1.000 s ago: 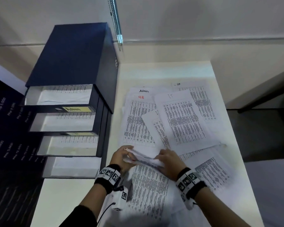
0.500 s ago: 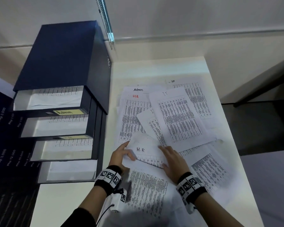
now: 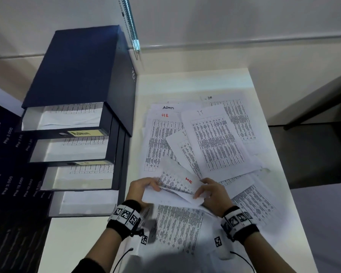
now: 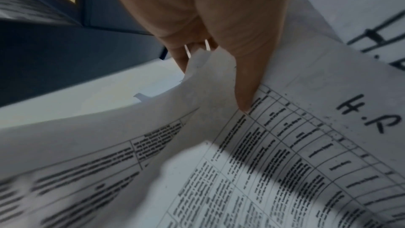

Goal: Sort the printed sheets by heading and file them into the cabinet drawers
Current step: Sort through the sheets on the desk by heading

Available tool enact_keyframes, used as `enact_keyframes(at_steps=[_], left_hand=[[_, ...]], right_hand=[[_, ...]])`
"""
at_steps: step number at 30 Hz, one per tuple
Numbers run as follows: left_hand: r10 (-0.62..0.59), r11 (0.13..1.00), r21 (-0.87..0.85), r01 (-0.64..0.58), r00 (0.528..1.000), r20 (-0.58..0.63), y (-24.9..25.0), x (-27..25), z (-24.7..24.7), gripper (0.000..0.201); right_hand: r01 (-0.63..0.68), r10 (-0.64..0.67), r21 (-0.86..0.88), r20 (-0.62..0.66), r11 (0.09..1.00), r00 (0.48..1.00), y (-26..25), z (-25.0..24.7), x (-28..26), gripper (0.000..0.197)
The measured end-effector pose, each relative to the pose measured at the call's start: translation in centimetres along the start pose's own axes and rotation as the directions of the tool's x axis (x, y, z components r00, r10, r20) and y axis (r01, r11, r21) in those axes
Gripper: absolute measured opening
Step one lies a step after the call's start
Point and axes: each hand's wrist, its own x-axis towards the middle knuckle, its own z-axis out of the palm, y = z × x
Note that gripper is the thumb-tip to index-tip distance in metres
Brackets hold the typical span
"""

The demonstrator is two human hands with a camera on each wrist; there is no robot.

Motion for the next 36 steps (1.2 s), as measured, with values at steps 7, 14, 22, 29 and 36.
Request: enact_keyframes(at_steps=[7,14,22,29,36], left_hand=[[0.239,0.971,0.071,-0.229,0.944,-0.228,3.1,-0.8,0.3,0.047],[-0.015,0.997,0.079,0.013,1.000,0.017,1.2,0.9,0.8,0.035],[-0.084,0.968,0.245,0.046,0.986,0.147,-0.7,0.4,0.8,0.055],[-0.021,0.982,0.187,0.019,1.000,0.006,2.4,0.2,-1.3,0.053],[0.395,0.917,-0.042,-0.397,0.917,-0.060,15.7,-5.0,-1.3,0.026]], right_hand=[[0.009,-0.012,0.469,0.004,0.883,1.000,-3.7,-4.6,-1.2,0.014],[-0.260,0.271,0.834,0.139,0.486,0.952,-3.4,-3.1,-1.1,0.036],[-0.256,0.294,0.872,0.137,0.417,0.946,-2.3,-1.9,-2.0,0.032],[-0.310,0.158,0.822,0.267,0.478,0.951,-0.3,-1.4,-5.8,0.092],[0.046,0.125,0.589,-0.247,0.807,0.961,-10.3,-4.9,-3.2,0.034]])
